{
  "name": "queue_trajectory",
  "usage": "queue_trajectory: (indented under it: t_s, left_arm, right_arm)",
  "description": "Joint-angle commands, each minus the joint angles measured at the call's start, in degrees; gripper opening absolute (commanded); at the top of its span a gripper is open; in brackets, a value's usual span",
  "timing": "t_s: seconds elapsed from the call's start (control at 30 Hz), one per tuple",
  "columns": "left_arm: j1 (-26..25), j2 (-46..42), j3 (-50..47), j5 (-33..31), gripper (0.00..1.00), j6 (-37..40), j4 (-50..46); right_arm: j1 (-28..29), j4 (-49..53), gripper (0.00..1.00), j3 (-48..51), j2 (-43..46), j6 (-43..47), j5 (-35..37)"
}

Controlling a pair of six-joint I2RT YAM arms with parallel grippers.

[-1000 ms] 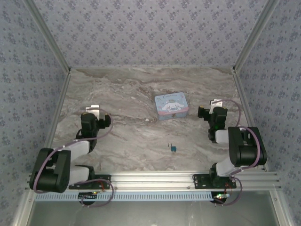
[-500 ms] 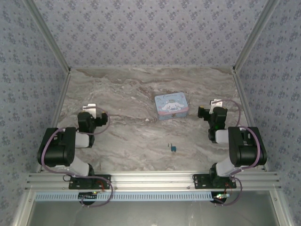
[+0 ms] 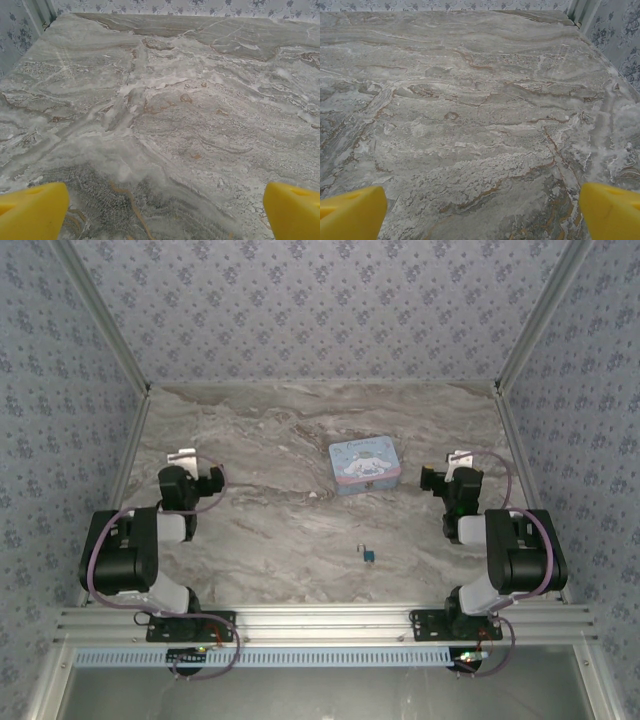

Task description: Unlock a padlock with a key

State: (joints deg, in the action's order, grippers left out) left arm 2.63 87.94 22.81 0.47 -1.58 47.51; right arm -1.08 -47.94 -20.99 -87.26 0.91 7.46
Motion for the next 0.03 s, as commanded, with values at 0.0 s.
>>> queue_trajectory:
  t_s: [0.0]
  left_arm:
    - [0.12,-0.12,0.62,0.79,0.99,-0.66,-0.39]
  right_arm:
    - [0.29,1.1,1.0,-1.06,0.12,-0.29,-0.7]
